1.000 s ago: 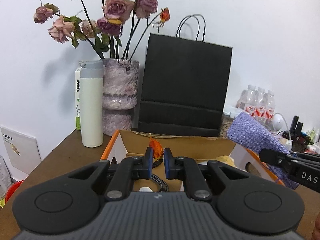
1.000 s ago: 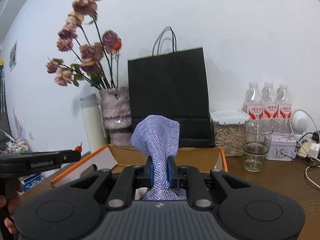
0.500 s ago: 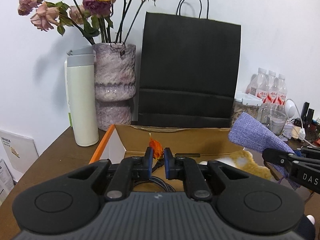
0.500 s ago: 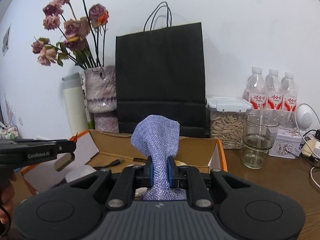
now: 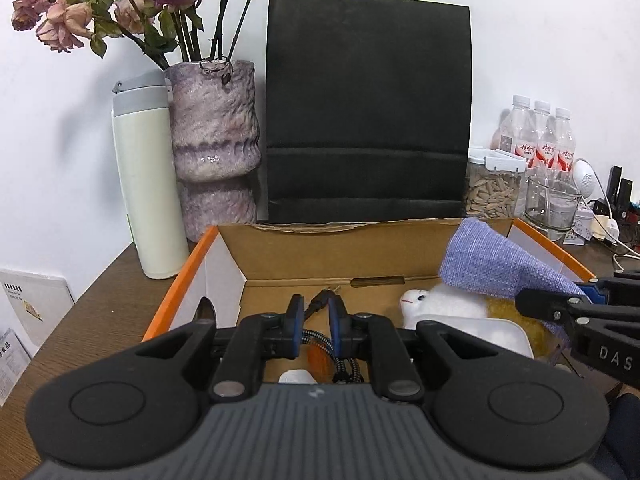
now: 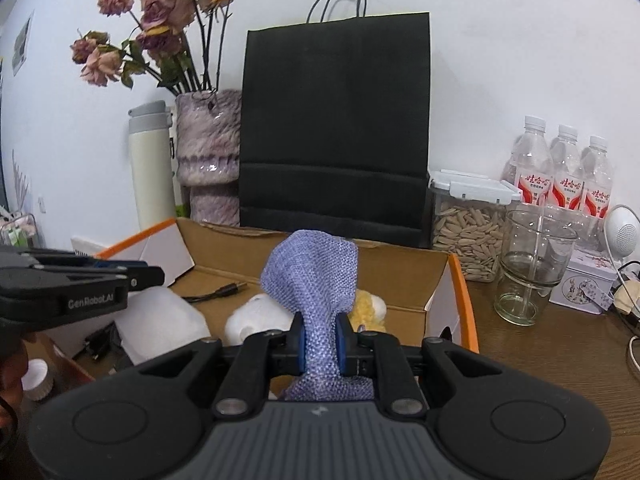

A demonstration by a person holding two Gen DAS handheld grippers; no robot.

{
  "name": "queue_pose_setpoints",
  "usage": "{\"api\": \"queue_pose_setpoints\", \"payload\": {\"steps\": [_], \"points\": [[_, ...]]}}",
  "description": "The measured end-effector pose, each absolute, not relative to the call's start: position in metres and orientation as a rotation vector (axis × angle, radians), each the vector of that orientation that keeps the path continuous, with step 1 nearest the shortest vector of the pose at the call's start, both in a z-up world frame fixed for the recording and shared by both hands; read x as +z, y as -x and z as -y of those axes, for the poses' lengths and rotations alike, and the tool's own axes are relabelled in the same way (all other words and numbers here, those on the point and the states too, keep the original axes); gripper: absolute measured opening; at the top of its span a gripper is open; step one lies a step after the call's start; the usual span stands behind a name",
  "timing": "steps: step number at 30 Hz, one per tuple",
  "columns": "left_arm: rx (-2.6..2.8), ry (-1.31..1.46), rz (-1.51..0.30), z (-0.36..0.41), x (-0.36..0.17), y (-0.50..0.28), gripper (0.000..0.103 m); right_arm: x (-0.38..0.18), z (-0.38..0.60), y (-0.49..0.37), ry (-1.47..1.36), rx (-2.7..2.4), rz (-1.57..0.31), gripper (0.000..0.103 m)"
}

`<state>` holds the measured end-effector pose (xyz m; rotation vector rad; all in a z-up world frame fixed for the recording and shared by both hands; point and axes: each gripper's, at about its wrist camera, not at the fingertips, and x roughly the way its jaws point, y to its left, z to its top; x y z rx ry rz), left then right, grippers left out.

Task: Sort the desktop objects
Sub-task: 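Lower the toy and cloth into the box and open both tools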

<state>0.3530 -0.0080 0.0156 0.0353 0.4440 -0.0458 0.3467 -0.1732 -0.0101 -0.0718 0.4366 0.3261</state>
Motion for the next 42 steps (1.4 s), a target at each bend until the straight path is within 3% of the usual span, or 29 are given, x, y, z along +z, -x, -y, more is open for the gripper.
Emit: {"api": "queue_pose_setpoints", "payload": {"steps": [3, 5, 7, 10, 12, 14, 15, 21, 24, 42], "points": [[-0.045, -0.039, -0.437, 0.008, 0.015, -0.352, 0.015, -0.011, 0.173, -0.345, 0.074, 0.326, -0.436, 0.018], [-0.042, -0.036, -0.434, 0.008, 0.015, -0.351, 0.022, -0.011, 0.173, -0.344, 0.073, 0.326, -0.432, 0.022], [-0.022, -0.035, -0.425, 0.007, 0.015, -0.35, 0.049, -0.011, 0.173, -0.343, 0.073, 0.327, -0.428, 0.028], [-0.016, -0.017, -0.409, 0.004, 0.017, -0.348, 0.076, -0.01, 0.173, -0.341, 0.076, 0.325, -0.415, 0.056], [-0.029, 0.005, -0.398, 0.002, 0.02, -0.346, 0.083, -0.009, 0.173, -0.338, 0.079, 0.324, -0.396, 0.067], [-0.027, 0.008, -0.381, 0.002, 0.021, -0.344, 0.093, -0.008, 0.173, -0.336, 0.083, 0.319, -0.379, 0.089], [-0.024, 0.008, -0.368, 0.003, 0.022, -0.343, 0.102, -0.007, 0.172, -0.335, 0.088, 0.317, -0.373, 0.093], [-0.028, 0.008, -0.326, 0.005, 0.023, -0.338, 0.103, -0.005, 0.172, -0.333, 0.089, 0.316, -0.366, 0.096], [-0.03, 0.003, -0.321, 0.007, 0.022, -0.337, 0.103, -0.003, 0.174, -0.333, 0.079, 0.309, -0.356, 0.103], [-0.018, 0.029, -0.278, 0.005, 0.024, -0.325, 0.103, 0.006, 0.182, -0.322, 0.016, 0.307, -0.307, 0.103]]}}
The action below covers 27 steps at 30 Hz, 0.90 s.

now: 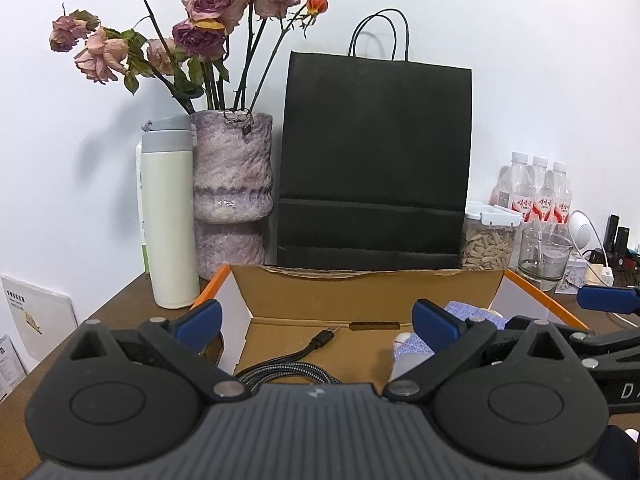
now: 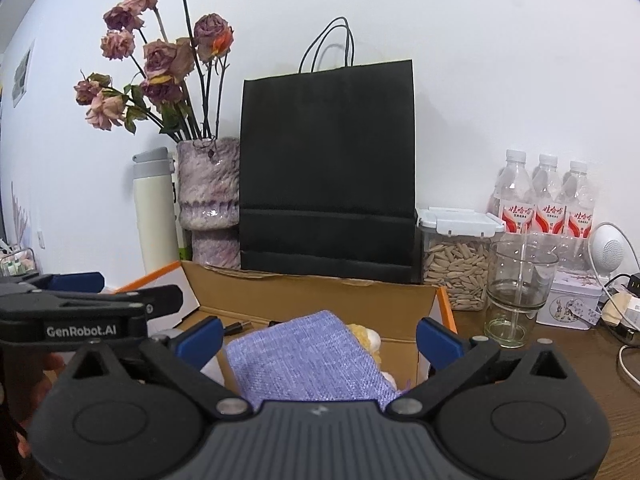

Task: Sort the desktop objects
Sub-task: 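Lower the toy and cloth into the box and open both tools, then withdraw both open tools from the box back over the table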

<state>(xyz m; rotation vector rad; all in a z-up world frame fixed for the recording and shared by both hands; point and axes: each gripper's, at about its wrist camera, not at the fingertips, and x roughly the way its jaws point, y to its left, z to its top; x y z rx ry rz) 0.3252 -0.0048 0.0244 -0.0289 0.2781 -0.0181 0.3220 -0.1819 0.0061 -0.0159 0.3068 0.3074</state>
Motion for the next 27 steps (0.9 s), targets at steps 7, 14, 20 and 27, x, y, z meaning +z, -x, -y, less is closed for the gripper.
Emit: {"api": "queue_pose_setpoints", "payload": {"steps": [7, 14, 20, 27], "points": [[-0.005, 0.028, -0.264, 0.003, 0.025, -0.309, 0.103, 0.013, 0.181, -0.307, 0.023, 0.315, -0.281, 0.103], [0.013, 0.043, -0.272, -0.002, 0.024, -0.289, 0.103, 0.013, 0.185, -0.285, 0.045, 0.308, -0.273, 0.103], [0.023, 0.043, -0.28, -0.006, 0.021, -0.269, 0.103, 0.011, 0.192, -0.264, 0.05, 0.295, -0.281, 0.103], [0.044, 0.04, -0.295, -0.012, 0.018, -0.245, 0.103, 0.004, 0.2, -0.239, 0.064, 0.276, -0.303, 0.103]]}}
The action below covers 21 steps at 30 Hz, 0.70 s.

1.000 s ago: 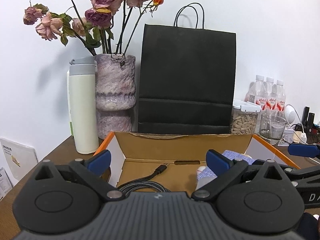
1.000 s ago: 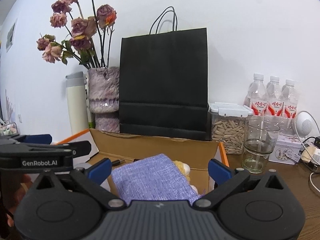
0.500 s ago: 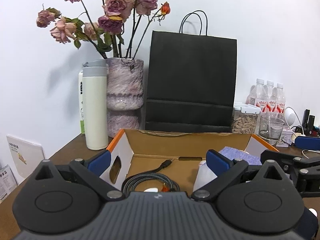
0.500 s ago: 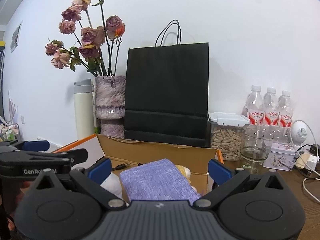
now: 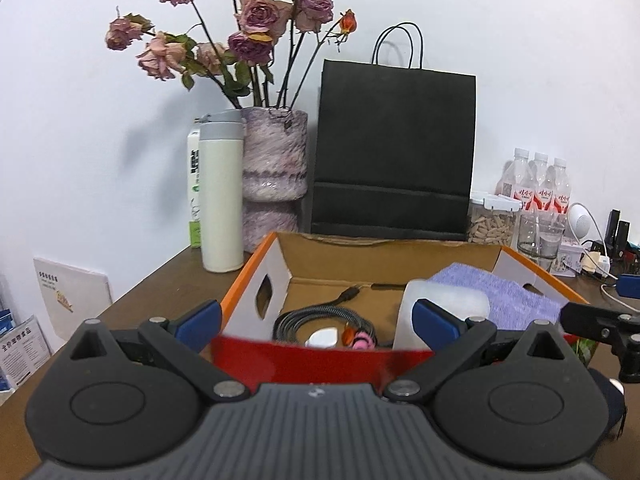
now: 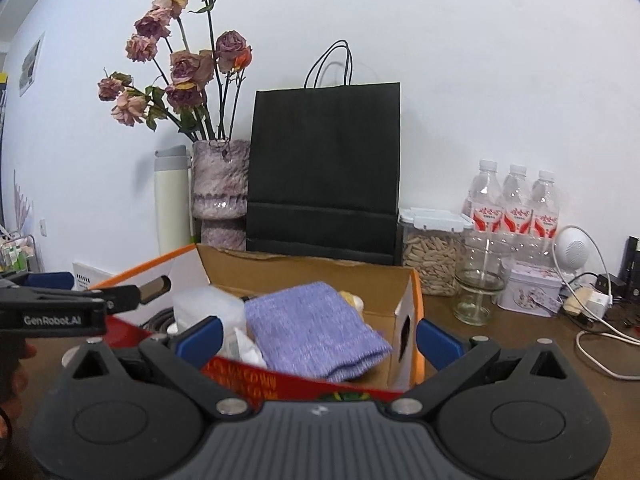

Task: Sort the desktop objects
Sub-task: 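Withdraw both open tools from the box back over the table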

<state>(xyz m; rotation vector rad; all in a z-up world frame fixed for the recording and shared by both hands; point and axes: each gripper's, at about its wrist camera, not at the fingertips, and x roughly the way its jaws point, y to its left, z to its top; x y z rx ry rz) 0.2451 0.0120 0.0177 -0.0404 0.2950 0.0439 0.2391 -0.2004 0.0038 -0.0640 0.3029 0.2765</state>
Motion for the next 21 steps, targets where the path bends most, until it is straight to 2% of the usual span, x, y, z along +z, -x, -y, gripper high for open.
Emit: {"api": "queue_pose_setpoints", "payload": {"steps": [21], "points": [[0.059, 0.021, -0.423, -0.04, 0.001, -0.192, 0.103, -0.023, 0.211, -0.181, 0.148, 0.294, -0.417, 0.103]]}}
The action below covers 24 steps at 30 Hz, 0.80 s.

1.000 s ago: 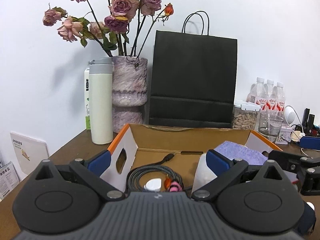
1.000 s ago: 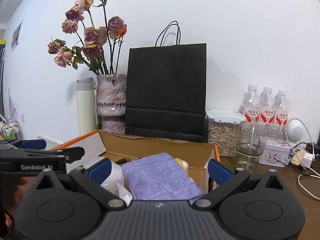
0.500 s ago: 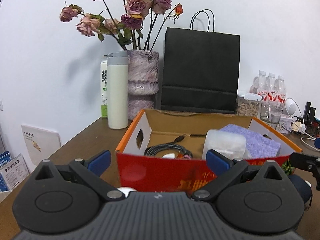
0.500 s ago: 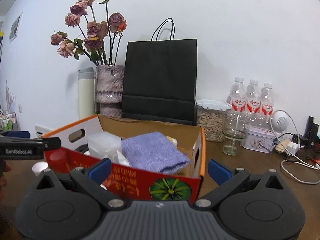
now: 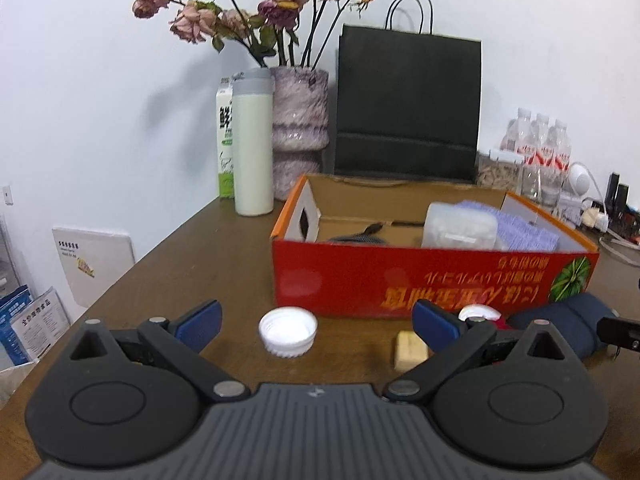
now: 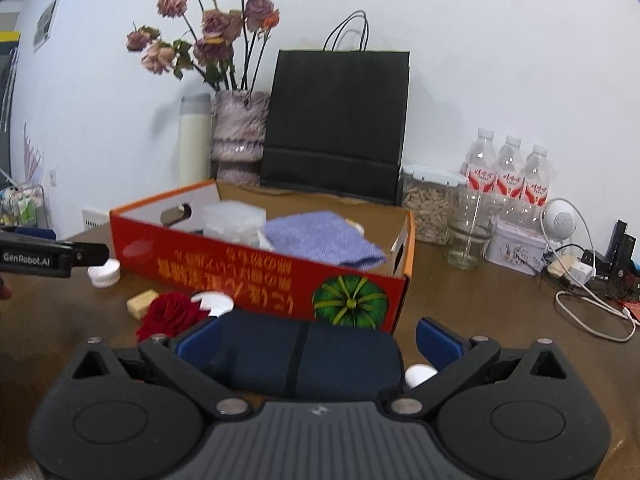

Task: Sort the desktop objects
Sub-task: 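Withdraw both open tools from the box back over the table, then move both tools toward the white bottle caps on the table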

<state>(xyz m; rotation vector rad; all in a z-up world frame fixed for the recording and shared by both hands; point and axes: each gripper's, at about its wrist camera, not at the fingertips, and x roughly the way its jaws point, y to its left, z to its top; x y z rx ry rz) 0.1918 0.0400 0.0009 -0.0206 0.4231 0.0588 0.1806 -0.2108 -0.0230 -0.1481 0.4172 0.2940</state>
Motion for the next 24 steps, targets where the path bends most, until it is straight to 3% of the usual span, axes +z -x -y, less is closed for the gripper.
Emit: {"api": "queue_pose_setpoints", "payload": {"steps": [20, 24], "points": [[0.091, 0.027, -0.532, -0.077, -0.011, -0.216, 0.103, -0.028, 0.28, -0.212, 0.035, 0.126, -0.518, 0.103], [0.094, 0.003, -0.536, -0.074, -0.011, -0.224, 0.103, -0.033, 0.301, -0.227, 0.04, 0.089, -0.554, 0.095]]}}
